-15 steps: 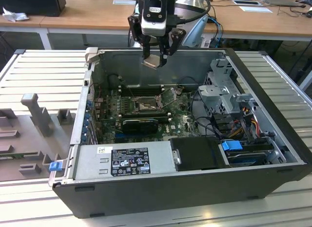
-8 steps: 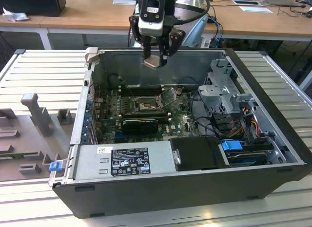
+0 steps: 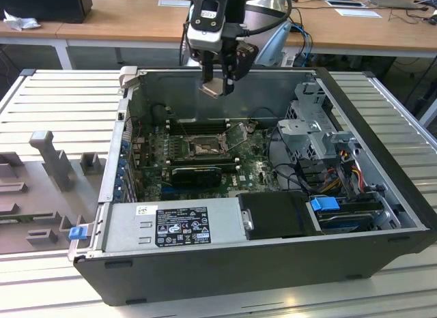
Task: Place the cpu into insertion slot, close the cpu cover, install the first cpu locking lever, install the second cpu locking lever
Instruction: 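Place the cpu into insertion slot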
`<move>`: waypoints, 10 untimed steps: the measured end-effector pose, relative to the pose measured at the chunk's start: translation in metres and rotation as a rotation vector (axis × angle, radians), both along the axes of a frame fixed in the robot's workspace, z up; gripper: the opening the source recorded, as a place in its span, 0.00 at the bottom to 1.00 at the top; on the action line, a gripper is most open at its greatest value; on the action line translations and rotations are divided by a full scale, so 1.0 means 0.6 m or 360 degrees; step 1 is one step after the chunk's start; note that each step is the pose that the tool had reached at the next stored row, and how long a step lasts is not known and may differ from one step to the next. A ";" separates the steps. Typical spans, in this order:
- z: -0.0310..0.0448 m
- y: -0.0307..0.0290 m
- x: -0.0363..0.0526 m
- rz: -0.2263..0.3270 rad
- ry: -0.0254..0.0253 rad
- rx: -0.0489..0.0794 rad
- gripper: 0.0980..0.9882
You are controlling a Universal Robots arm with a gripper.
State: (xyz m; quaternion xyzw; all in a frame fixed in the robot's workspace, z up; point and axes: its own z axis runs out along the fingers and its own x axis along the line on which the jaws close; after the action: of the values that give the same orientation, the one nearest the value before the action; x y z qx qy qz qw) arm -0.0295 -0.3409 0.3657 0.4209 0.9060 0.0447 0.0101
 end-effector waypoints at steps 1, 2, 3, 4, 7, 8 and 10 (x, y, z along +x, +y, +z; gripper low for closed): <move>-0.001 0.0000 0.000 -0.0020 0.00001 0.0000 0.48; -0.002 0.0000 0.000 -0.0063 0.00002 -0.0001 0.48; -0.004 0.0000 0.000 -0.0116 0.00002 -0.0001 0.48; -0.006 0.0000 0.000 -0.0154 0.00001 -0.0001 0.48; -0.010 0.0000 0.000 -0.0252 0.00001 -0.0001 0.48; -0.011 0.0000 0.000 -0.0279 0.00002 -0.0001 0.48; -0.014 0.0000 0.000 -0.0345 0.00002 -0.0001 0.48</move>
State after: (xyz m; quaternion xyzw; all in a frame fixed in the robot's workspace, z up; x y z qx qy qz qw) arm -0.0295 -0.3409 0.3574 0.5163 0.8552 0.0429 0.0150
